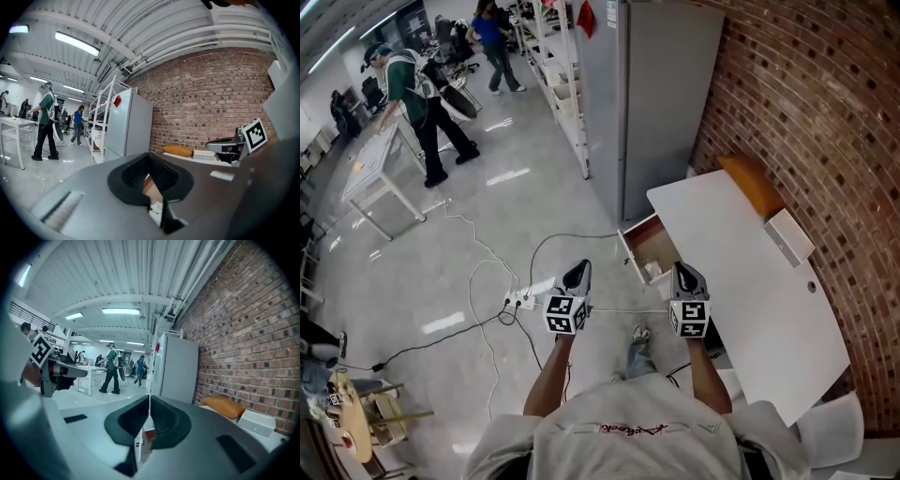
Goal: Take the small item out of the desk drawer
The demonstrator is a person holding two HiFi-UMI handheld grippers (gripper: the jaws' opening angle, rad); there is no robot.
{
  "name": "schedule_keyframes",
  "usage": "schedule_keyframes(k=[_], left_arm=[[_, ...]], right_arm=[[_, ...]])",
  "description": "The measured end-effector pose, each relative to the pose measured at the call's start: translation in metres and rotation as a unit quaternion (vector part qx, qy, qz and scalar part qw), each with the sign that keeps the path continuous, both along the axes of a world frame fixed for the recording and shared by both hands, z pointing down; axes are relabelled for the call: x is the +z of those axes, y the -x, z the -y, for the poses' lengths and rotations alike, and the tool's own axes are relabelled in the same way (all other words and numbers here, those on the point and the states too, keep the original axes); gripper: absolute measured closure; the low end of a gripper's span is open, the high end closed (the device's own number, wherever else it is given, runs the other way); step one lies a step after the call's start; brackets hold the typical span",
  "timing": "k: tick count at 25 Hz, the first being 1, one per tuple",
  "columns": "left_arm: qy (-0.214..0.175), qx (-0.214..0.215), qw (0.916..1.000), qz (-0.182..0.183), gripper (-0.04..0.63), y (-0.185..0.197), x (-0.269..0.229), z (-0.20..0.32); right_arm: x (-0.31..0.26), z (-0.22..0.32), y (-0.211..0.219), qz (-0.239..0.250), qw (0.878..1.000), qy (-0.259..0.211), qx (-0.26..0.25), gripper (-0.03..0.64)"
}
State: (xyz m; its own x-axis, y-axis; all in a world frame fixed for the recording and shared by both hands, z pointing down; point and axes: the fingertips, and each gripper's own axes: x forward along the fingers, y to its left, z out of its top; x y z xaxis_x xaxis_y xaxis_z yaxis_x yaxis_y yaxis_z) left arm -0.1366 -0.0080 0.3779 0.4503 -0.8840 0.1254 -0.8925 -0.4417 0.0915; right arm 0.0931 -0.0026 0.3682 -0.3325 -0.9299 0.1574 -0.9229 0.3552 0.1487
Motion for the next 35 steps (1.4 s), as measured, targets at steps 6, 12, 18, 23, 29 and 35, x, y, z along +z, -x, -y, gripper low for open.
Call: schedule_keyframes(k=[6, 12, 18, 23, 29, 35], left_arm=[[0.007, 0.005, 1.0000, 0.004, 0.586, -0.013, 0.010, 0.047], [0.007, -0.004, 1.0000, 0.006, 0.586, -0.024, 0.007, 0.113], [0.003, -0.010, 0.9999, 0.006, 0.586, -0.041, -0.001, 0.170], [0.000, -0.019, 0.9998, 0.008, 0.586, -0.054, -0.005, 0.212], [0.000, -0.030, 0.9995, 0.014, 0.586, -0.069, -0.006, 0.248], [0.008, -0.043, 0.9988, 0.020, 0.586, -0.074, 0.000, 0.267]], right_arm=[[0.009, 0.046, -0.005, -0.001, 1.000, 0.007, -0.005, 0.603], [0.006, 0.113, -0.008, 0.002, 1.000, 0.008, -0.020, 0.603], [-0.010, 0.174, -0.010, -0.003, 0.999, -0.005, -0.043, 0.603], [-0.017, 0.218, -0.015, -0.003, 0.998, -0.012, -0.059, 0.603], [-0.009, 0.254, -0.027, 0.005, 0.997, -0.005, -0.072, 0.603], [0.004, 0.279, -0.031, 0.017, 0.997, 0.009, -0.079, 0.603]])
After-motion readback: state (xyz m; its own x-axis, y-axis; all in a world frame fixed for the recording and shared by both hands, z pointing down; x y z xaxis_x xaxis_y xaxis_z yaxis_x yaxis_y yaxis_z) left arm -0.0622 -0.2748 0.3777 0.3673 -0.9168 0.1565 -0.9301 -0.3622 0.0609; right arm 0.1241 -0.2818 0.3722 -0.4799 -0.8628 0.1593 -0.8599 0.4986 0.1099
